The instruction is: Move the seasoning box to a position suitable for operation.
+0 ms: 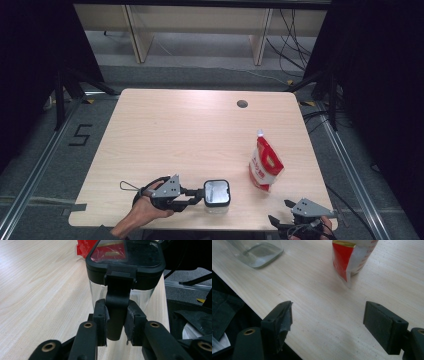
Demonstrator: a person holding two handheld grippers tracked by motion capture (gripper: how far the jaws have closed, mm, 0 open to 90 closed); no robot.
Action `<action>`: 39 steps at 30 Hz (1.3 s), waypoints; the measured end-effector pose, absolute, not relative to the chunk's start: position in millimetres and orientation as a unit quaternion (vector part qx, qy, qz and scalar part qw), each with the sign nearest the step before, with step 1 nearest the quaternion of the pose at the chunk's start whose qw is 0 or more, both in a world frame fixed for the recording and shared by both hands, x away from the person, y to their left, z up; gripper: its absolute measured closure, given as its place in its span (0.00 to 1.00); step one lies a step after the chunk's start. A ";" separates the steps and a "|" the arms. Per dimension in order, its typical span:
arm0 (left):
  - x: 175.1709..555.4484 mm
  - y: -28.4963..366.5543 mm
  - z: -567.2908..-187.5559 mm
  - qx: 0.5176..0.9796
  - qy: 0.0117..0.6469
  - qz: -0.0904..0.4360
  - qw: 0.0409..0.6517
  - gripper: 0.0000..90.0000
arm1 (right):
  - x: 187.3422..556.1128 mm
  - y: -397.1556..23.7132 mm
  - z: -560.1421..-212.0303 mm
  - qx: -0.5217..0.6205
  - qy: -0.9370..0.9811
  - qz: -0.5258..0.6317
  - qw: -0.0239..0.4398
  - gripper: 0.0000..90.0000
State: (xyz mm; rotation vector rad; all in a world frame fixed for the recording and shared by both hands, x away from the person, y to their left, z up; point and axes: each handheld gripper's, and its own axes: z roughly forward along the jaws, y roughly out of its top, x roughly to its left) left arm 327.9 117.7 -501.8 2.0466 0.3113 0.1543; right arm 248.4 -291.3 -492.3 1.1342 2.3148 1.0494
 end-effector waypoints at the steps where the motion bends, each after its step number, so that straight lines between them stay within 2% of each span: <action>1: 328.2 117.8 -501.9 0.849 0.129 0.064 0.508 0.80 | 248.7 -291.6 -492.3 0.398 0.819 0.372 0.183 0.27; 12: 330.8 118.0 -502.4 0.846 0.146 0.063 0.508 0.78 | 249.4 -289.2 -492.5 0.392 0.822 0.374 0.176 0.27; 16: 331.2 119.2 -501.9 0.845 0.159 0.057 0.507 0.65 | 249.0 -289.0 -492.4 0.387 0.824 0.374 0.178 0.29; 17: 332.1 120.9 -501.1 0.847 0.159 0.053 0.505 0.65 | 248.1 -288.5 -491.9 0.385 0.824 0.373 0.181 0.29; 19: 328.6 122.2 -499.0 0.843 0.175 0.047 0.506 0.54 | 245.7 -285.1 -490.5 0.387 0.823 0.376 0.177 0.29; 23: 325.7 125.0 -494.2 0.844 0.178 0.056 0.503 0.46 | 247.8 -285.4 -490.5 0.374 0.825 0.381 0.184 0.28; 26: 321.9 127.3 -486.0 0.833 0.193 0.062 0.514 0.44 | 247.8 -285.2 -489.7 0.374 0.824 0.383 0.188 0.28; 32: 316.6 127.5 -474.0 0.826 0.214 0.069 0.516 0.48 | 246.4 -281.5 -489.2 0.360 0.829 0.382 0.191 0.29; 39: 314.3 129.7 -461.6 0.818 0.224 0.070 0.526 0.61 | 245.3 -274.3 -486.4 0.352 0.826 0.396 0.194 0.26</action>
